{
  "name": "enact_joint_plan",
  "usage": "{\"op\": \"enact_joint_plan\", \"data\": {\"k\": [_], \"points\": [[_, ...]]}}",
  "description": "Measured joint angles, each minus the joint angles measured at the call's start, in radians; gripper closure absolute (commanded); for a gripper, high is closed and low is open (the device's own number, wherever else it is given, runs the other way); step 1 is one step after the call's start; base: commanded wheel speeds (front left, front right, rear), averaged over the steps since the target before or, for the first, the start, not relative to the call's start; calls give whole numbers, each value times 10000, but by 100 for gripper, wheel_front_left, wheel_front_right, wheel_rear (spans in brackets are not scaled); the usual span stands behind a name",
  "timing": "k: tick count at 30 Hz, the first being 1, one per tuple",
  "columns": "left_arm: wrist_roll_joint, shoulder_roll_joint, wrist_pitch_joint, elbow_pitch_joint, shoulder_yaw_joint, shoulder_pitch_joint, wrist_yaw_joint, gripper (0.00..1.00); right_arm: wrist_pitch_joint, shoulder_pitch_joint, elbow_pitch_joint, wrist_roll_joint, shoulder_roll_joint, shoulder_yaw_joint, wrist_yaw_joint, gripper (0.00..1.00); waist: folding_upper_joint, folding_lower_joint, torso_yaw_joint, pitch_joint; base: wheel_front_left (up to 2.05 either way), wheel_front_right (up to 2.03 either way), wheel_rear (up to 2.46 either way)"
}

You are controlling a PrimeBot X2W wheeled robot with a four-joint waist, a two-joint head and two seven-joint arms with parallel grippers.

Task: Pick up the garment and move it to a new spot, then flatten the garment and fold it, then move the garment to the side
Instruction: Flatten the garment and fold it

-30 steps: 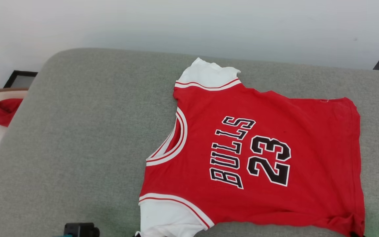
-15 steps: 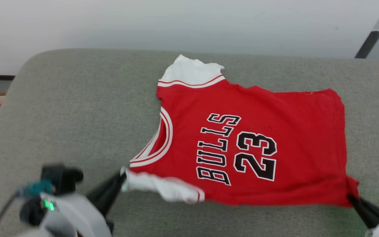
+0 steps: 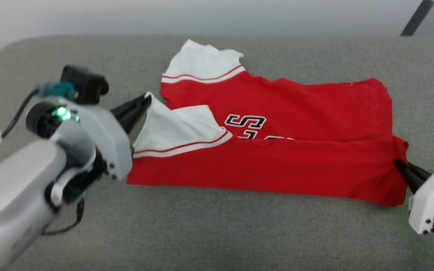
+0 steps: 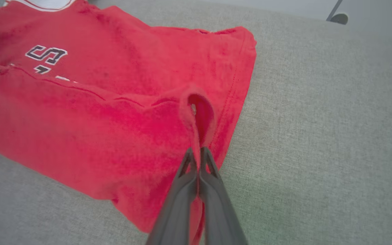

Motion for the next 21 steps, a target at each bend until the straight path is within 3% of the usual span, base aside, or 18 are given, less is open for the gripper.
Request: {"op": "enact_joint_plan", "data": {"k": [9,20,21], "points": [[-182,-1519,364,3544,-351,-806,-1498,100,25,-1007,1160,-274,305,368,0,100,0,0,-204,594,0,0,0],[-817,-2497,579,5925,-660,-720,-2075,100,121,-1311,1735,-178,393,673,0,100,0,0,-222,572,0,0,0],[-865,-2564,589,6084,-675,-682,-2102,85,157,-1311,1758,-165,395,692,0,100,0,0,-214,529,0,0,0]]}}
